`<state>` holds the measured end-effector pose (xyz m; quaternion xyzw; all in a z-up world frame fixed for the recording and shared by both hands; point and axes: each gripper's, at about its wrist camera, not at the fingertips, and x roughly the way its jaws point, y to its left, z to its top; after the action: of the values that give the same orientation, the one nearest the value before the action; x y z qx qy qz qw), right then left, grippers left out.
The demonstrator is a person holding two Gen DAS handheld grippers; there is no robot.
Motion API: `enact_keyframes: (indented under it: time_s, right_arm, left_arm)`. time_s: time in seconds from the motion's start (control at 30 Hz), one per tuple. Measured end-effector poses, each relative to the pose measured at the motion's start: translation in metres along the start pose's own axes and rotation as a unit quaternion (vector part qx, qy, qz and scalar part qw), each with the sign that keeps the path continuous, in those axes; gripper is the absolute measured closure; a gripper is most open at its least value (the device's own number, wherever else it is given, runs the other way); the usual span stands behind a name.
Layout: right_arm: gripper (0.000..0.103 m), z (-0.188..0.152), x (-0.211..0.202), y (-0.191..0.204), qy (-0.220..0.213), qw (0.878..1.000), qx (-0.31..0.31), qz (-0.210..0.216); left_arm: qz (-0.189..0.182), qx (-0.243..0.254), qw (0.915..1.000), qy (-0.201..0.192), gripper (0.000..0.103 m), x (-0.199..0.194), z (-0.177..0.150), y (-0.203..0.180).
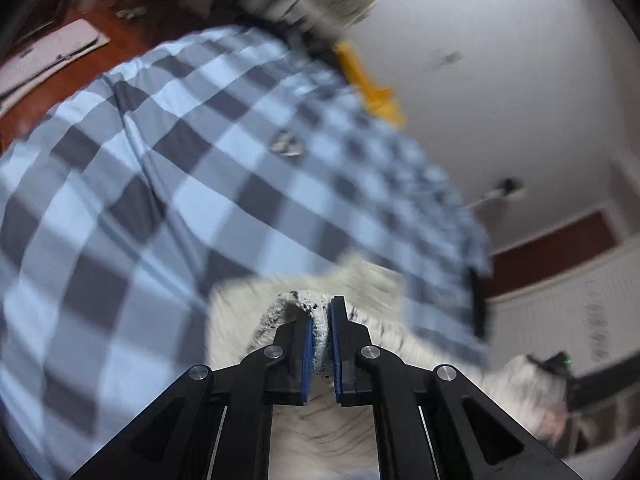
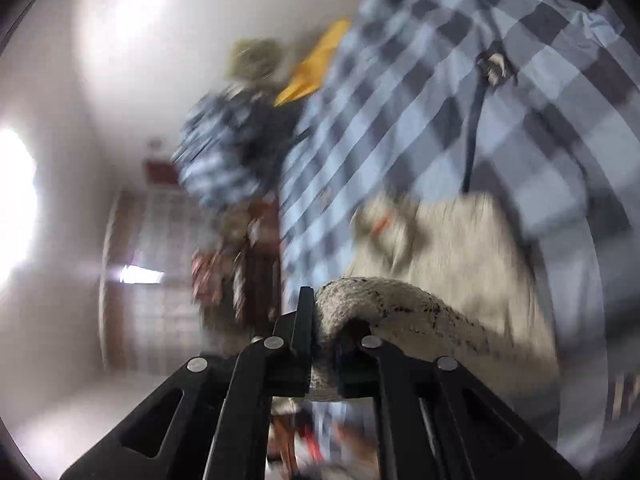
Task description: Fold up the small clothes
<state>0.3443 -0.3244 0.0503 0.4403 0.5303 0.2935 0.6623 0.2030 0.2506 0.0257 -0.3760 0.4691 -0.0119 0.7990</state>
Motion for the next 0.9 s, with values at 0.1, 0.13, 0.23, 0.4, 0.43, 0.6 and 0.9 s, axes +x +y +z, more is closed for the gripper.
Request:
enact_keyframes:
  time_s: [0.1,0.13,0.23,0.4,0.43,0.6,0.9]
  right_arm:
    - [0.068,0.075,0.061,-0.056,-0.013,0.992,0.099,-0.081]
    - [0.066,0.087,0.067,-0.075,-0.035,0.981,0.137,-0.132]
    - [0.055,0.109,0.074,-0.095,-0.047,0.974,0.128,-0.182]
    - [0.045,0.070,0.080,-0.071,0.019,0.957,-0.038,-0.286]
    - [0.045,0.060,0.082,-0.068,0.036,0.952,-0.062,-0.299]
    - [0.044,-0.046,0.104,-0.025,0.092,0.907,-0.212,-0.352]
    - [0.045,-0.158,0.243,-0.021,0.201,0.897,-0.276,-0.279]
  left_arm:
    - [0.160,-0.032,0.9852,0.053,0.084,0.065,0.037,0.025]
    - [0.203,-0.017,0.9779,0.049,0.078,0.070,0.043,0.026]
    - [0.247,0.049,0.9678,-0.012,0.003,0.060,0.052,0.016]
    - [0.239,0.136,0.9610,-0.032,0.000,0.038,0.006,-0.007]
    - [0.243,0.144,0.9590,-0.030,0.000,0.034,-0.007,-0.012]
    - [0.243,0.184,0.9523,0.005,0.000,0.018,-0.116,-0.047]
    - [0.277,0.264,0.9213,0.066,0.000,0.103,-0.224,-0.032]
